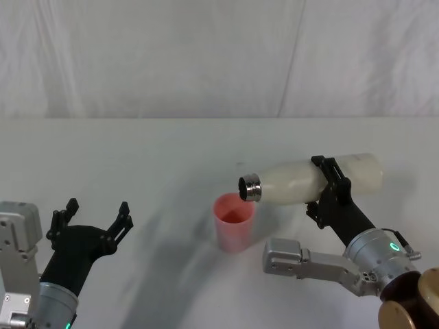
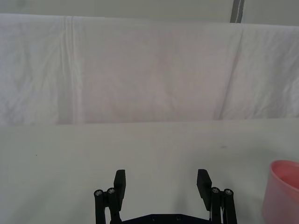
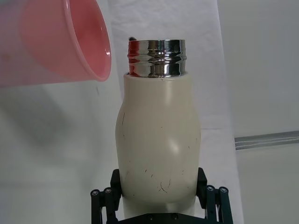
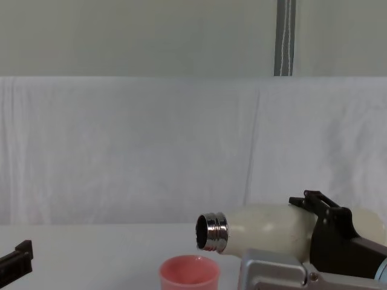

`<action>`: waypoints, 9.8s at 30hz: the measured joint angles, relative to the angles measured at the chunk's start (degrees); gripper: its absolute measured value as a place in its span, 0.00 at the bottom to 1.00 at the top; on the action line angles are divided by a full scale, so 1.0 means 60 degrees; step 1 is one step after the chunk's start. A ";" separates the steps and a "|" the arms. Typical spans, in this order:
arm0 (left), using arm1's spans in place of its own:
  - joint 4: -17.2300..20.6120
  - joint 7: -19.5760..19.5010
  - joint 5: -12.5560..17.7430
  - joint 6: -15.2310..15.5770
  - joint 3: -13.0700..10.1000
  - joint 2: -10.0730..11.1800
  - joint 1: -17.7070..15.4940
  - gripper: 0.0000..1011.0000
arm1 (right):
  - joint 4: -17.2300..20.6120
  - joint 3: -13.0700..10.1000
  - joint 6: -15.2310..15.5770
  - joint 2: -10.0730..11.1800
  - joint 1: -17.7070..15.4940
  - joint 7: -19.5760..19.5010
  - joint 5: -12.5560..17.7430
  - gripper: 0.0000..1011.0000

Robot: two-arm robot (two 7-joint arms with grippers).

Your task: Grasp the thermos with one hand and pour water into the cup lid.

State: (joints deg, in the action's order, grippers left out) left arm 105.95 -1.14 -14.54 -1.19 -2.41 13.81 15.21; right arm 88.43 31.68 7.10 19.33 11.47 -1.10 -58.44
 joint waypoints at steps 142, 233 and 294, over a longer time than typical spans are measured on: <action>0.0000 0.0000 0.0000 0.0000 0.0000 0.0000 0.0001 0.99 | 0.0958 -0.3720 -0.1255 -0.2163 -0.1382 0.1282 0.7933 0.94; 0.0000 0.0000 0.0000 0.0000 0.0000 0.0000 0.0001 0.99 | -0.0602 -0.4371 -0.2008 -0.2482 -0.1275 0.1379 1.0949 0.94; 0.0000 0.0000 0.0000 0.0000 0.0000 -0.0001 0.0001 0.99 | 0.0065 -0.4420 -0.1901 -0.2406 -0.1858 0.1363 1.1022 0.99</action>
State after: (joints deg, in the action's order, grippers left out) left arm 105.95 -1.14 -14.55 -1.19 -2.41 13.80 15.21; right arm 88.82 5.16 -4.31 4.90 0.32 7.08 7.69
